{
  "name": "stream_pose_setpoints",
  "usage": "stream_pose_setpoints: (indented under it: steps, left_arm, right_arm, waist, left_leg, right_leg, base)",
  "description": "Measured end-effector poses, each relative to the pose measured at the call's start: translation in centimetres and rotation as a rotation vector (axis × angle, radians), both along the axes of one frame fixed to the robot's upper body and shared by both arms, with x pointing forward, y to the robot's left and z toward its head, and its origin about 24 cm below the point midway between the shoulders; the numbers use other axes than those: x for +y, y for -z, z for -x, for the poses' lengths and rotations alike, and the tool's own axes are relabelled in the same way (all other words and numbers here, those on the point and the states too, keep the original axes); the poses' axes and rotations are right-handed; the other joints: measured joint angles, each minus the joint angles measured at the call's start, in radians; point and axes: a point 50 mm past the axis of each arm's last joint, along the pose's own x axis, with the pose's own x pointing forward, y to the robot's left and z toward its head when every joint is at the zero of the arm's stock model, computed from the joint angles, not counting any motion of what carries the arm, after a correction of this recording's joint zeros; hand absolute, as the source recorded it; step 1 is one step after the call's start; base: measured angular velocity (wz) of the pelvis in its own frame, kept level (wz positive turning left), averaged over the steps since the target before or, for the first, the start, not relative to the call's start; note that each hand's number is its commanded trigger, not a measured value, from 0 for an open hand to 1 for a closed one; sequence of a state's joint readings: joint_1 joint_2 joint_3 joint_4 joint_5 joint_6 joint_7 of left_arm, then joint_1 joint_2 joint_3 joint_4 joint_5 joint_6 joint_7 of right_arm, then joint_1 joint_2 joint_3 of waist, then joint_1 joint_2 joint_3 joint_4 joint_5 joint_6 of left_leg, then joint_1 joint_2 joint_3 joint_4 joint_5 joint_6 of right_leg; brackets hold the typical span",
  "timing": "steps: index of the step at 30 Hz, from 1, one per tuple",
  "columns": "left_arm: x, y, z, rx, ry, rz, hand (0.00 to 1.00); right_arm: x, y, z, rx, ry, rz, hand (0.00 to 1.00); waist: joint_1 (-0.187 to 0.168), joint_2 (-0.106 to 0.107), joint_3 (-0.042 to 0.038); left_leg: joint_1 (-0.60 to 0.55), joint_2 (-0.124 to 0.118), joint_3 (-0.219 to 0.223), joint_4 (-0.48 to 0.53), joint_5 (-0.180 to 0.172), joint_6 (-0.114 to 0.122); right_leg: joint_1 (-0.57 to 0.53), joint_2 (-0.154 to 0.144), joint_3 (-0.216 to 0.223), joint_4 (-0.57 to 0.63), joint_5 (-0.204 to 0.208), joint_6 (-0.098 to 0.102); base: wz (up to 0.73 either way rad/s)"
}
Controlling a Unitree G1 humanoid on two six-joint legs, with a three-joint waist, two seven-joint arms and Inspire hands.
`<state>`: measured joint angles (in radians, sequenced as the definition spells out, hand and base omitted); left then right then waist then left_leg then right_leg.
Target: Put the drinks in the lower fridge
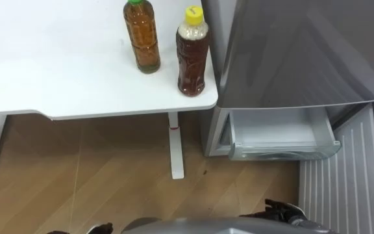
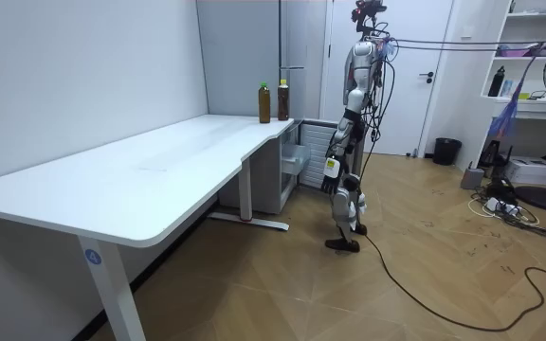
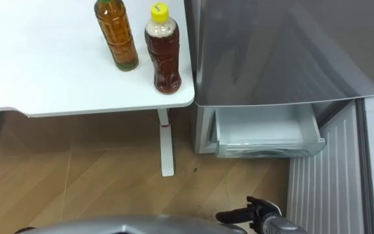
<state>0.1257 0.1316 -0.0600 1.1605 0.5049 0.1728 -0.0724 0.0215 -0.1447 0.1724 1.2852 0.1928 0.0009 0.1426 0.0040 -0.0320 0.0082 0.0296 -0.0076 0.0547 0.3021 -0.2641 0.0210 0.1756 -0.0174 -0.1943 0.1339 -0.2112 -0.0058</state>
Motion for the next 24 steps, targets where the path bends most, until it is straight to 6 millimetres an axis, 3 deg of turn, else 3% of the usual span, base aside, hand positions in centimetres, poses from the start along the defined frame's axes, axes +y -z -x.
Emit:
stream_pose_setpoints:
  steps: [24]
  left_arm:
    - [0.01,0.0,0.03,0.001,-0.001,0.0,0.0]
  right_arm:
    - [-0.04,-0.01,-0.01,-0.003,0.001,0.001,0.0]
  waist:
    - [0.0,0.002,-0.001]
  left_leg:
    - [0.0,0.0,-0.002,0.0,0.0,0.0]
  right_leg:
    - [0.0,0.0,0.0,0.001,0.0,0.0]
  base:
    - [0.0]
